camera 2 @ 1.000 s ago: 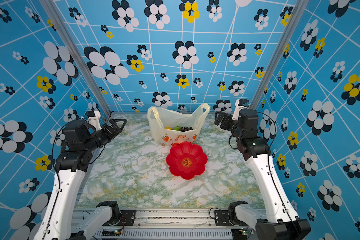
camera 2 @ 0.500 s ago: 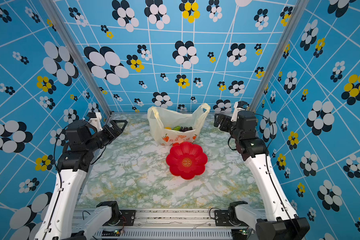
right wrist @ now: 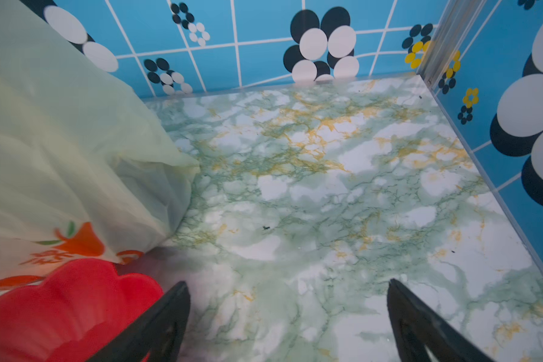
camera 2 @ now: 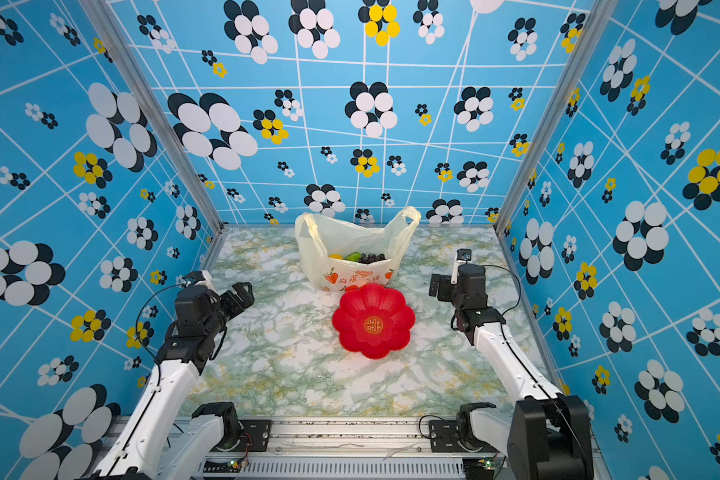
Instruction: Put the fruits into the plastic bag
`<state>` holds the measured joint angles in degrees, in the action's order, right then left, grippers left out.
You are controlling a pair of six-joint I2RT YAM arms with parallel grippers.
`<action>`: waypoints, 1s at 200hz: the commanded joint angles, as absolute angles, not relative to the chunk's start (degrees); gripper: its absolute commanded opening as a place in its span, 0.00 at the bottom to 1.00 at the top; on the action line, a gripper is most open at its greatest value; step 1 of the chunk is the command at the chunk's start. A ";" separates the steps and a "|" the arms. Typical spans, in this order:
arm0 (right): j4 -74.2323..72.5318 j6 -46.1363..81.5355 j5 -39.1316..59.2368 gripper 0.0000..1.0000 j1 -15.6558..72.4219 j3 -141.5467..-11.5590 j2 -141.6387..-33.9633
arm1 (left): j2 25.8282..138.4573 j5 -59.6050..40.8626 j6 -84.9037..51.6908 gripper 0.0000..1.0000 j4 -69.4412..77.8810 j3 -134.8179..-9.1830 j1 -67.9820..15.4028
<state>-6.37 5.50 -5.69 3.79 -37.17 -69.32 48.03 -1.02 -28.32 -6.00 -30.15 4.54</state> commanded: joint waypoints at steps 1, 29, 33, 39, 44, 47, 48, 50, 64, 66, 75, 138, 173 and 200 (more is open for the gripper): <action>-28.43 2.28 -3.75 0.99 1.93 -29.54 -74.84 | 47.79 5.71 -22.50 0.99 7.66 -25.90 4.51; -36.66 1.13 -2.32 0.99 0.99 -27.48 -82.75 | 53.25 3.58 -14.77 0.99 11.30 -24.77 3.87; -34.27 0.49 -1.91 0.99 0.89 -28.49 -82.65 | 54.12 4.37 -14.77 0.99 11.10 -24.85 3.80; -32.87 -0.32 -1.31 0.99 0.88 -29.38 -82.79 | 55.25 4.86 -14.15 0.99 11.63 -24.67 3.80; -35.07 -0.69 -1.23 0.99 0.82 -28.99 -83.34 | 56.16 5.19 -13.40 0.99 12.63 -24.25 3.87; -36.51 -0.61 -1.19 0.99 0.87 -28.65 -83.73 | 56.65 5.44 -13.14 0.99 13.26 -23.92 3.87; -36.89 -0.48 -1.21 0.99 0.88 -28.39 -83.88 | 56.80 5.58 -13.03 0.99 13.48 -23.78 3.87; -37.52 -0.36 -1.36 0.99 0.88 -28.26 -84.16 | 57.07 5.90 -12.95 0.99 13.87 -23.46 3.82; -40.90 -0.32 -1.17 0.99 0.57 -26.78 -85.22 | 58.17 6.61 -12.41 0.99 17.37 -21.29 3.49; -41.69 -0.34 -1.04 0.99 0.56 -26.47 -85.29 | 58.36 6.49 -12.00 0.99 18.21 -21.01 3.42; -45.67 -0.61 -0.71 0.99 0.60 -24.22 -85.63 | 59.14 5.32 -9.99 0.99 22.90 -18.77 2.89; -59.05 0.00 -3.00 0.99 0.61 -19.06 -89.36 | 73.62 10.04 1.08 0.99 46.32 -16.96 -4.58; -61.93 0.29 -3.61 0.99 0.58 -17.57 -89.44 | 83.53 8.53 2.05 0.99 59.01 -15.98 -5.23; -64.71 0.00 -2.64 0.99 0.62 -16.12 -89.58 | 90.46 7.31 5.07 0.99 71.99 -12.92 -6.68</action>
<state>-60.36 0.36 -2.61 0.97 -17.39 -89.08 86.00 8.16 1.13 57.23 -15.25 -5.39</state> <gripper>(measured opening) 0.994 0.991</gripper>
